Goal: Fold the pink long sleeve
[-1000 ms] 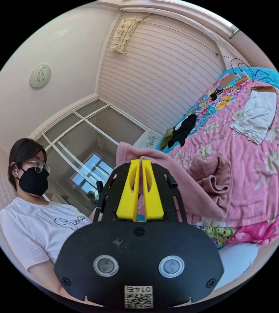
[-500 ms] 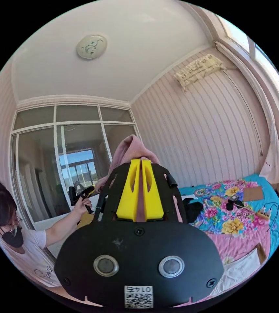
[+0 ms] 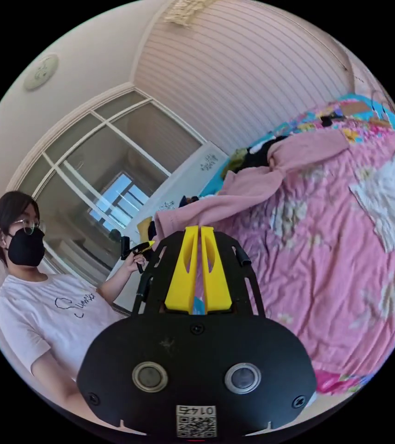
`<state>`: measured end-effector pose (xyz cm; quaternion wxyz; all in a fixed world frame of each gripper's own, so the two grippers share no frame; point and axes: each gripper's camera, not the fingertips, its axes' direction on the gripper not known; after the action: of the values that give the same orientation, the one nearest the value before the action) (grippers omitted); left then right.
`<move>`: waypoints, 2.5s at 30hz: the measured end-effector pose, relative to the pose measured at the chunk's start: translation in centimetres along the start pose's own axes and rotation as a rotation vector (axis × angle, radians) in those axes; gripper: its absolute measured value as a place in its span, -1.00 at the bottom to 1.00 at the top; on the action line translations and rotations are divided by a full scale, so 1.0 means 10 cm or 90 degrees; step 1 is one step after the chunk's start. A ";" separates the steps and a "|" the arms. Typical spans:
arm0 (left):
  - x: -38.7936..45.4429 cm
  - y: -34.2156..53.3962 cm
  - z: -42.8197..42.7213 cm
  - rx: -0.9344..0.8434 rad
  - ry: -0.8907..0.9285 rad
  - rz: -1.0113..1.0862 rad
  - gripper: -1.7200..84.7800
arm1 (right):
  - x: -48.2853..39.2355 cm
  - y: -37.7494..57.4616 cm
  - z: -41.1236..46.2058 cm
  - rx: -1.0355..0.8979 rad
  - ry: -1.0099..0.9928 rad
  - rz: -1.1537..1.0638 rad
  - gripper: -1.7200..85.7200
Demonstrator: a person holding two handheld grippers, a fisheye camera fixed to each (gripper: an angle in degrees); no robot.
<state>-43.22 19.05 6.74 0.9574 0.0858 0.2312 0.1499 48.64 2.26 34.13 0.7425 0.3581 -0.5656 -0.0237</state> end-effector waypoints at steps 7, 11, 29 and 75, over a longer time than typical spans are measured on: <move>-0.51 0.54 0.45 -0.097 -0.047 -0.130 -0.93 | 0.75 0.50 0.37 -0.100 0.128 0.214 -0.96; -0.42 0.52 0.30 -0.097 -0.163 -0.080 -0.97 | 0.71 0.27 0.37 -0.101 0.192 0.193 -0.93; -0.10 0.16 1.10 -0.213 -0.204 0.007 -0.95 | 0.85 -0.64 0.93 -0.229 0.249 0.178 -0.92; 2.37 -2.84 6.21 -0.189 -0.169 0.451 -0.93 | 1.24 -2.72 0.57 -0.121 0.123 -0.038 -0.92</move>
<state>12.99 -5.84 44.77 0.8699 0.0394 0.0376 0.4901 58.30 -26.28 29.72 0.8228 0.3038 -0.4759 -0.0650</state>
